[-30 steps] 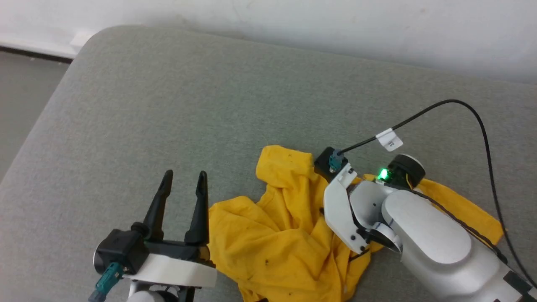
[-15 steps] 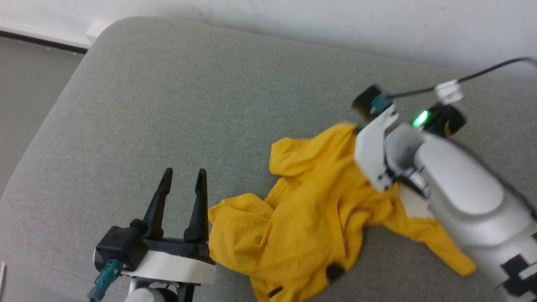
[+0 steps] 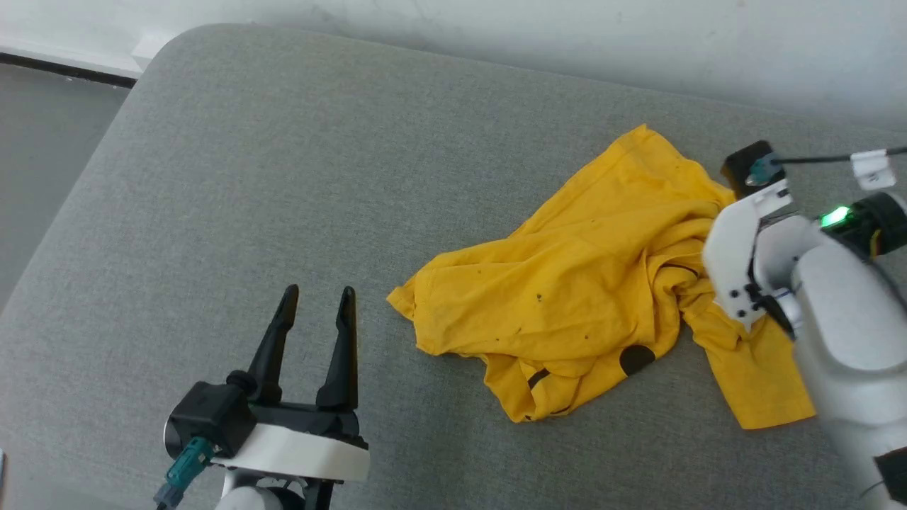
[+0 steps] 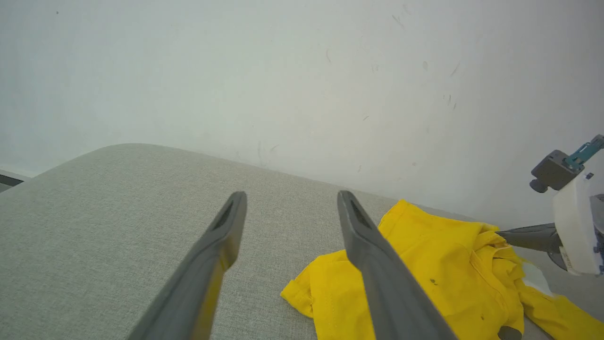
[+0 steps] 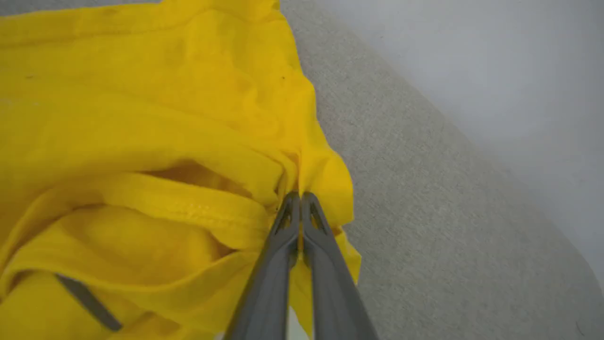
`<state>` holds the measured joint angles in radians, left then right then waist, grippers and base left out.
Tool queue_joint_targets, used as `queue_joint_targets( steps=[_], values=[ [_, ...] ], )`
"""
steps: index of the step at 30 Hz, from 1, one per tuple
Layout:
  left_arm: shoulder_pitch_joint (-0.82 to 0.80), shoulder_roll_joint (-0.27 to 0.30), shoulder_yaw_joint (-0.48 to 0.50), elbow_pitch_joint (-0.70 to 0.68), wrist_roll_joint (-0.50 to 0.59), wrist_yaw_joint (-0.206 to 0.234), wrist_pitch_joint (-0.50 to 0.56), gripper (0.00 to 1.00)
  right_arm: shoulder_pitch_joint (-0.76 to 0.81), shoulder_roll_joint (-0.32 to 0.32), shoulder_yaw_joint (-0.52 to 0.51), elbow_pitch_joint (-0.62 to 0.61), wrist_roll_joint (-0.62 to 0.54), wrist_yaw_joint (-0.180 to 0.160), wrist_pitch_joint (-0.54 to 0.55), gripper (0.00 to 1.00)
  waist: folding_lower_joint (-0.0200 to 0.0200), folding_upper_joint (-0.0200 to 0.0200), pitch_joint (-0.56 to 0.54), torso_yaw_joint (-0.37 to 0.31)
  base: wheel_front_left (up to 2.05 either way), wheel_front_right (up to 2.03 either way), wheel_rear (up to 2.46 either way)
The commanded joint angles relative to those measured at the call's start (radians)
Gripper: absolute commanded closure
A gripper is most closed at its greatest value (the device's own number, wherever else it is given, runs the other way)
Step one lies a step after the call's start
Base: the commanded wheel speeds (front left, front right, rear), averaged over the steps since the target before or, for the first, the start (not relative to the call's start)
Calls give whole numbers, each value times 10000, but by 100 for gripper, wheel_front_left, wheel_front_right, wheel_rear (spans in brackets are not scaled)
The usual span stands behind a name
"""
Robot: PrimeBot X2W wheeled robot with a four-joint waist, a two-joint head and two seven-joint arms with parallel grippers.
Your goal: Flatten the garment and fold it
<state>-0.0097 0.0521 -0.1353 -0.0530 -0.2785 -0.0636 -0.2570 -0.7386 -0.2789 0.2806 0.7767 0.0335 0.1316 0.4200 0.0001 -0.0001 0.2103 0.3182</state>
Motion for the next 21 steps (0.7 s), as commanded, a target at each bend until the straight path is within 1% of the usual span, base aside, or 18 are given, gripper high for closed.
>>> queue_joint_targets(
  steps=[1,6,10,15,21],
  values=[
    [-109,-18,10,25,53,-1,-47,0,77,198,-141,-137,-143,-9,-244,0,-1,1,-42,-65,0,0,0],
    [18,-18,68,87,199,-30,-47,0,441,877,-993,-782,-162,-9,-1539,0,-1,1,-418,-342,0,0,0],
    [190,-18,107,36,294,-15,-47,0,1032,1370,-1919,-1901,-49,-9,-2579,0,-1,1,-808,-620,0,0,0],
    [514,-18,230,-26,456,-13,-47,0,2699,1865,-3280,-4117,-29,-9,-3427,0,-1,1,-1189,-1013,0,0,0],
    [859,-18,408,-169,670,-88,-47,0,5803,2263,-4853,-7522,-336,-9,-4291,0,-1,1,-1359,-1430,0,0,0]
  ],
)
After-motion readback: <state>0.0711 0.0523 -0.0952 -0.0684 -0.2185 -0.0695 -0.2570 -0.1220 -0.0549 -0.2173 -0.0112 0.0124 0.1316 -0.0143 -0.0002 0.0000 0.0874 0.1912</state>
